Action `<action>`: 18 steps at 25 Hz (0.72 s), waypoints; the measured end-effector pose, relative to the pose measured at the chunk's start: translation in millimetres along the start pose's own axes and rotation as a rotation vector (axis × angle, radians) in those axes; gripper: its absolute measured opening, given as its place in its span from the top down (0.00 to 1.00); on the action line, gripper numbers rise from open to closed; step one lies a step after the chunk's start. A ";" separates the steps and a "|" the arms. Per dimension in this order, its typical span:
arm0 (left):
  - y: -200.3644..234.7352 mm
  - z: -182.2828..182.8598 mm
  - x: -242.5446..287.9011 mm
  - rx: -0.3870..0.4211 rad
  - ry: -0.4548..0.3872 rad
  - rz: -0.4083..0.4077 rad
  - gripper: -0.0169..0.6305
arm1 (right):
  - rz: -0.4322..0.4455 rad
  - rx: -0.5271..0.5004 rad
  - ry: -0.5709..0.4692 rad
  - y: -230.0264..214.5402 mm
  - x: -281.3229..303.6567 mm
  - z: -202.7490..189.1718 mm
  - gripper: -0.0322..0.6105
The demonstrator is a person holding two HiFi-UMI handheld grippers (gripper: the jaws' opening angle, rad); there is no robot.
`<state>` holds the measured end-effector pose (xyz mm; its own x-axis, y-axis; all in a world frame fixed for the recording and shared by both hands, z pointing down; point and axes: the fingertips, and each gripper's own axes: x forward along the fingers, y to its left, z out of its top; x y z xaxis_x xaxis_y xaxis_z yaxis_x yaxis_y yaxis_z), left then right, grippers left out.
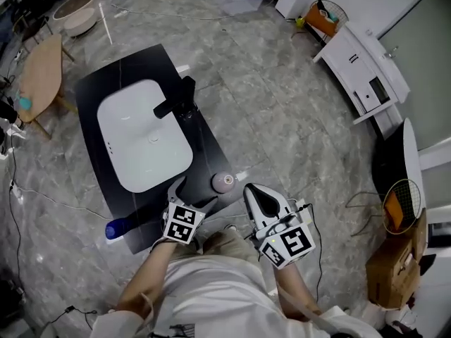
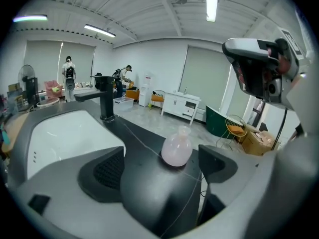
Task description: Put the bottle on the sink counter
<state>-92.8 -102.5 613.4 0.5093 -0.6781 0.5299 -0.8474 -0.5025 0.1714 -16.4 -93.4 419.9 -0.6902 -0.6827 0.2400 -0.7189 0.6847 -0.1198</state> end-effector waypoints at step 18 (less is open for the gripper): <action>50.4 82.4 -43.5 -0.111 -0.179 0.204 0.89 | -0.047 -0.028 -0.066 -24.2 -22.6 31.4 0.93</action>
<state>-145.3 -142.5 530.5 0.3367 -0.8481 0.4092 -0.9413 -0.2910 0.1713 14.0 -102.5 387.1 -0.6605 -0.7289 0.1802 -0.7485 0.6580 -0.0824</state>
